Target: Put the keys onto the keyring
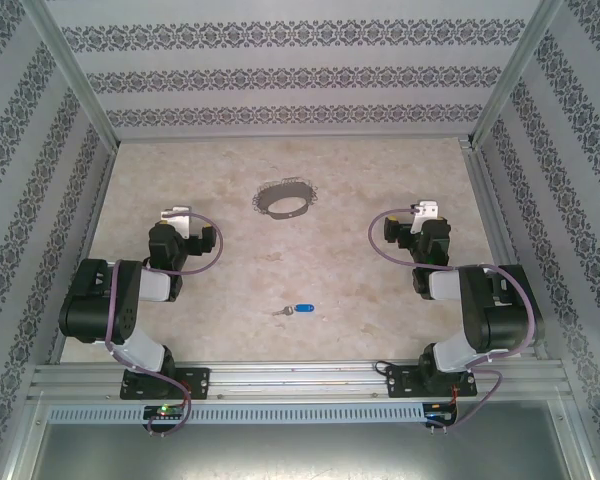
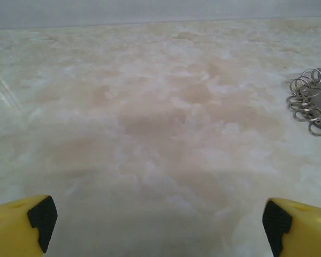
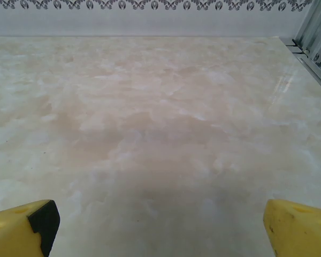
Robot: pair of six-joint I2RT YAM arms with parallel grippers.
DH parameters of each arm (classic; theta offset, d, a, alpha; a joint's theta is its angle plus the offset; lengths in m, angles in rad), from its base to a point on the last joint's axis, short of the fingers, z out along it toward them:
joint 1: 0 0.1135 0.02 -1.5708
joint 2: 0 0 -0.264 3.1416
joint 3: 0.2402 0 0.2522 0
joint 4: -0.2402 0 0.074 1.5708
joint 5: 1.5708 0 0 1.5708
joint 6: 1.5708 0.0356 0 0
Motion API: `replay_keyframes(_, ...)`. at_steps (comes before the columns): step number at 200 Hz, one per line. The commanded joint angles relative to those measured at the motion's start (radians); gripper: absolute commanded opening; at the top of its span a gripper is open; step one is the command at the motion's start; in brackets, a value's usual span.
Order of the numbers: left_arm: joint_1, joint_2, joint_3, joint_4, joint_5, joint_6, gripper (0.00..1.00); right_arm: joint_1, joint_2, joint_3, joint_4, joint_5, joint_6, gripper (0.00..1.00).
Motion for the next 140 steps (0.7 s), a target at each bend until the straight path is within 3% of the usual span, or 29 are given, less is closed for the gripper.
replay_keyframes(1, 0.006, -0.015, 0.005, -0.001, 0.016, -0.001, 1.00, 0.008, -0.017, 0.004, 0.016, 0.009, -0.001, 0.98)
replay_keyframes(94, 0.009, -0.013, 0.015, -0.024, -0.011, -0.013, 1.00, 0.006, -0.016, 0.006, 0.014, 0.004, 0.004, 0.98)
replay_keyframes(140, 0.009, -0.012, 0.017, -0.028, -0.011, -0.014, 1.00, -0.023, -0.016, 0.008, 0.012, -0.064, 0.019, 0.98)
